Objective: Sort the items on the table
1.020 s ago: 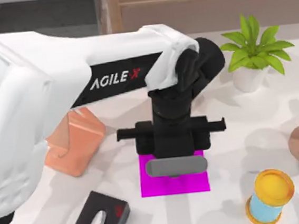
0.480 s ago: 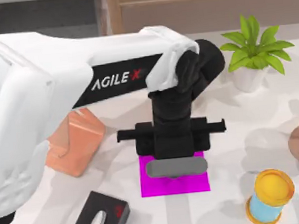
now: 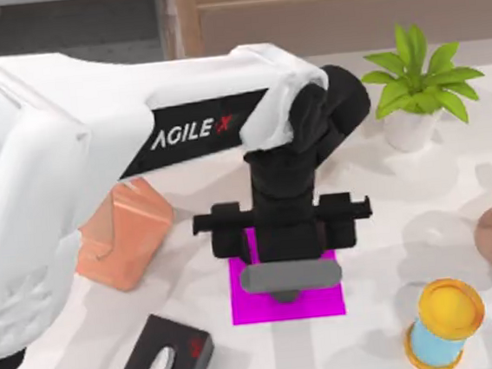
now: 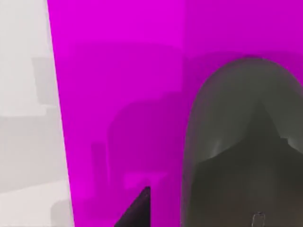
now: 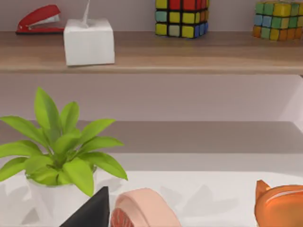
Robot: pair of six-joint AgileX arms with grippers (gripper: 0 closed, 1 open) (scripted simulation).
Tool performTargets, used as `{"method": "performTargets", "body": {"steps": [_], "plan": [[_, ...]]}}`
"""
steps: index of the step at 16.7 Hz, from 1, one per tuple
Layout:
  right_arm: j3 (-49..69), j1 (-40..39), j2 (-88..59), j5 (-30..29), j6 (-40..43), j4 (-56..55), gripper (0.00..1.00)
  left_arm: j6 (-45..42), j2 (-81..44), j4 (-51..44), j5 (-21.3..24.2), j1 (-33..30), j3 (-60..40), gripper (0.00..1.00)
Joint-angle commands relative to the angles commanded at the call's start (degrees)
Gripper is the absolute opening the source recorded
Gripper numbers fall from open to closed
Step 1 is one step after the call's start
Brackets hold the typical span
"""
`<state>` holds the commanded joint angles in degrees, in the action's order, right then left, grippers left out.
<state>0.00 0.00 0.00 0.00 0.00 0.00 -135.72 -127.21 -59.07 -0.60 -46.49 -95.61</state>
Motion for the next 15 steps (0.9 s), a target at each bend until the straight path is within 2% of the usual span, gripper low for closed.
{"method": "performTargets", "body": {"steps": [10, 15], "plan": [[0.0, 0.0, 0.0, 0.0, 0.0, 0.0, 1.0, 0.0, 0.0, 0.0, 0.0, 0.1, 0.0, 1.0], [0.0, 0.0, 0.0, 0.0, 0.0, 0.0, 1.0, 7.3, 8.0, -1.3, -0.1, 3.4, 3.1, 1.0]]}}
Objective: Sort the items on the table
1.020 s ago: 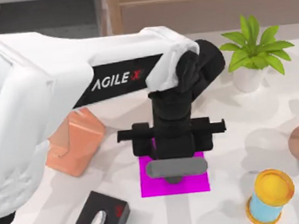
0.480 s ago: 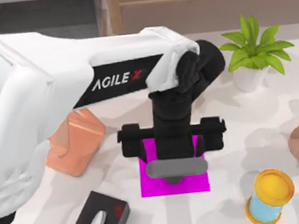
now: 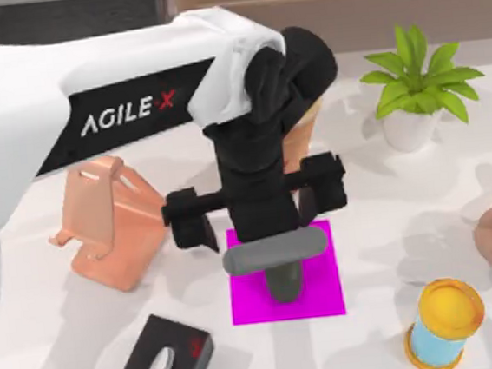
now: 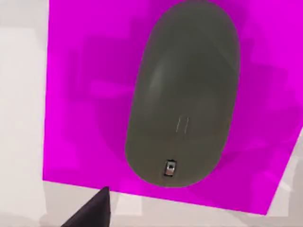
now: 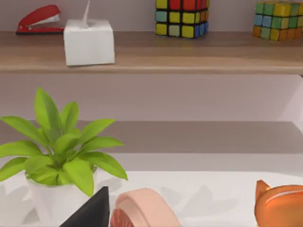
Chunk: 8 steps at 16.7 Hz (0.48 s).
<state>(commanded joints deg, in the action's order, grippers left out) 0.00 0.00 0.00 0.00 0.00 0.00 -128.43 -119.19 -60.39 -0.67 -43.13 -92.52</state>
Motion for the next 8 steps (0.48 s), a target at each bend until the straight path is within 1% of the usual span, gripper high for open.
{"method": "performTargets", "body": {"steps": [4, 8], "plan": [[0.0, 0.0, 0.0, 0.0, 0.0, 0.0, 1.0, 12.9, 11.9, -1.2, 0.0, 7.2, 5.0, 1.0], [0.0, 0.0, 0.0, 0.0, 0.0, 0.0, 1.0, 29.3, 23.3, -0.8, -0.1, 18.8, 10.9, 1.0]]}}
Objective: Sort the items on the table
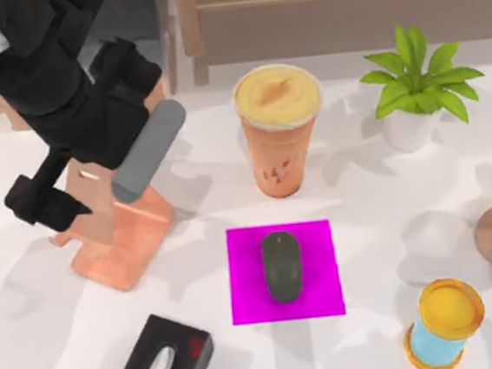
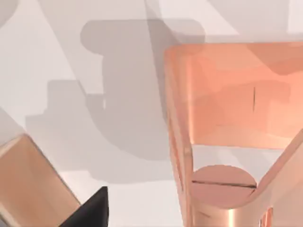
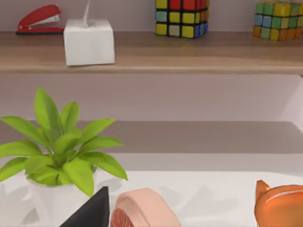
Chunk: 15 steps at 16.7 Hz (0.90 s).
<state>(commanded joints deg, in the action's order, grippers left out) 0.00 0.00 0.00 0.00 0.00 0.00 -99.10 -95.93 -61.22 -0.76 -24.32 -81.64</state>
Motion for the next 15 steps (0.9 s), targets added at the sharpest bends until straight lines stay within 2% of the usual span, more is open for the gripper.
{"method": "performTargets", "body": {"steps": [4, 10, 15], "plan": [[0.0, 0.0, 0.0, 0.0, 0.0, 0.0, 1.0, 17.4, 6.4, 1.6, -0.1, 15.0, 7.5, 1.0], [0.0, 0.0, 0.0, 0.0, 0.0, 0.0, 1.0, 40.5, 7.5, 4.6, 0.2, 36.9, 19.3, 1.0], [0.0, 0.0, 0.0, 0.0, 0.0, 0.0, 1.0, 51.5, 5.4, 6.3, 0.7, 47.8, 25.4, 1.0]]}}
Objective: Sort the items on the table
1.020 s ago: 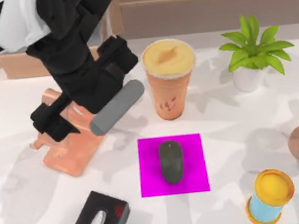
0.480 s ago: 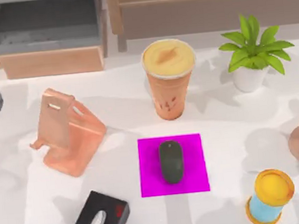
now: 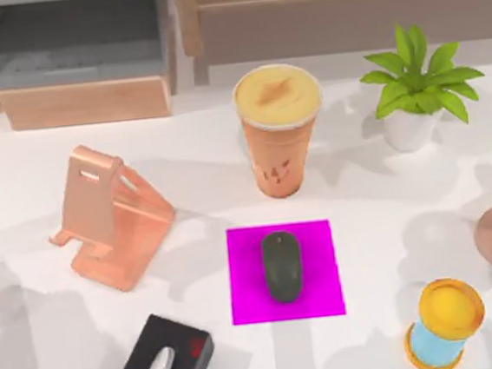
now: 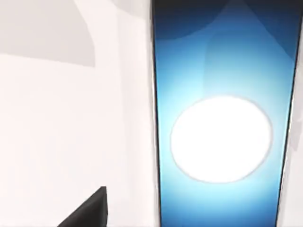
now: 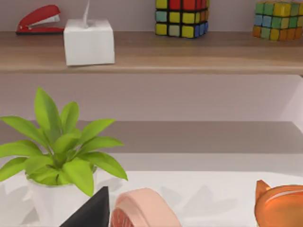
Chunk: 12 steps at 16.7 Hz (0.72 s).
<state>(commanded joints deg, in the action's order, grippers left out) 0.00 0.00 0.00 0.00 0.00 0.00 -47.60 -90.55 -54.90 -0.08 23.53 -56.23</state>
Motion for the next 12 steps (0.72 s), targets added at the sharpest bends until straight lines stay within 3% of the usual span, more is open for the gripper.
{"method": "performTargets", "body": {"steps": [8, 12], "plan": [[0.0, 0.0, 0.0, 0.0, 0.0, 0.0, 1.0, 1.0, -0.6, 1.0, 0.0, 0.9, 1.1, 1.0], [0.0, 0.0, 0.0, 0.0, 0.0, 0.0, 1.0, 0.9, -4.5, 9.3, 0.1, 1.0, 5.3, 1.0]]}}
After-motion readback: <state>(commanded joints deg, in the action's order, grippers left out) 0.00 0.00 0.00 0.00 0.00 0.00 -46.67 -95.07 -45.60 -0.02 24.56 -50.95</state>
